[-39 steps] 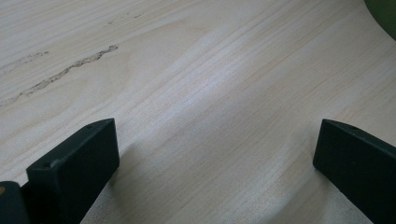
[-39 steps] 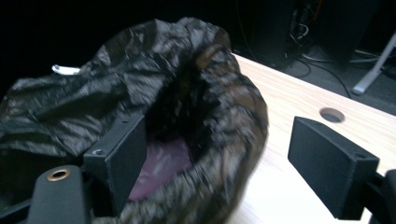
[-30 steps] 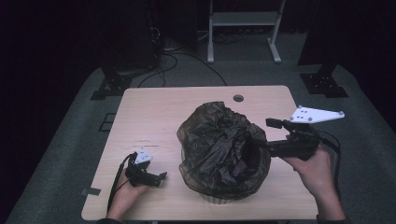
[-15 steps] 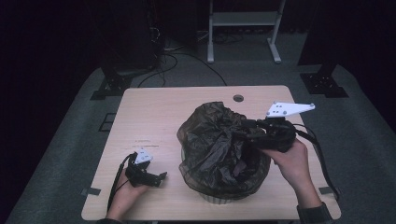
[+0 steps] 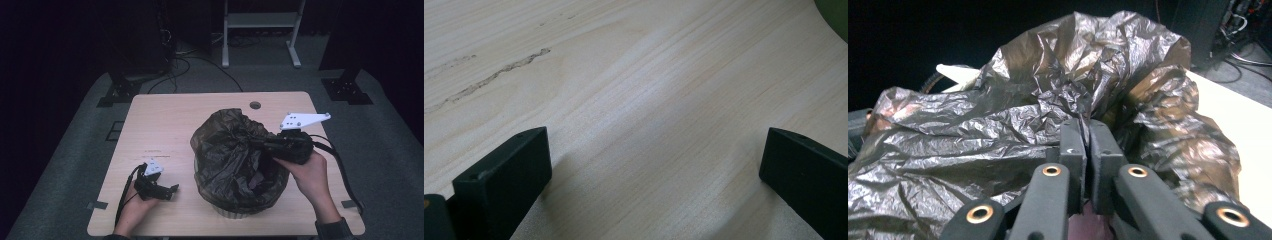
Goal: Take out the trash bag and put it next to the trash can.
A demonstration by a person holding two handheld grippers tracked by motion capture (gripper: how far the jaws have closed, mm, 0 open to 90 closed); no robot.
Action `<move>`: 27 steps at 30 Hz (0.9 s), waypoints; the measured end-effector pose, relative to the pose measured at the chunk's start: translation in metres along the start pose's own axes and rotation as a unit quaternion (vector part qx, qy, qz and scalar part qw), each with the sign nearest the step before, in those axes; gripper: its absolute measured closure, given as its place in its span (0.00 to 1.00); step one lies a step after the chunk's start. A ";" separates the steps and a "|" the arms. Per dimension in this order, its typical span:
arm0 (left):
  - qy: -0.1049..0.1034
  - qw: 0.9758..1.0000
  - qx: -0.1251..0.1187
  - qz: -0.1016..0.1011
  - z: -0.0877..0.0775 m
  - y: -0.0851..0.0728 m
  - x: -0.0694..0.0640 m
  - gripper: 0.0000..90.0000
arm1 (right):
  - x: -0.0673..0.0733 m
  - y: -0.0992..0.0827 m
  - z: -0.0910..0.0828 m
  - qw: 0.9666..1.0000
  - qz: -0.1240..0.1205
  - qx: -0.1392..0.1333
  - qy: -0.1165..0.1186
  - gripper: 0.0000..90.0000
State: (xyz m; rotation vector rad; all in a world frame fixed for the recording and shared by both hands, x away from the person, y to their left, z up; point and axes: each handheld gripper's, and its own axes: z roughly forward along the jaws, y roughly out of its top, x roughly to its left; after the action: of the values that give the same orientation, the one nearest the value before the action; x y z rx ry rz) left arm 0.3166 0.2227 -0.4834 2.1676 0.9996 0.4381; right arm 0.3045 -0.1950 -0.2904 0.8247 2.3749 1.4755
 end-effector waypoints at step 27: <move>0.000 1.000 -0.001 0.000 0.000 0.000 0.000 0.00 | -0.017 -0.035 -0.026 0.996 0.033 -0.009 -0.086 0.57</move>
State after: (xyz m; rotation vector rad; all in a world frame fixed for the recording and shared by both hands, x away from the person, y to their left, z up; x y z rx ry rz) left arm 0.3166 0.2226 -0.4836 2.1652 0.9996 0.4391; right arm 0.2947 -0.2355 -0.3105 0.9923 2.2258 1.3861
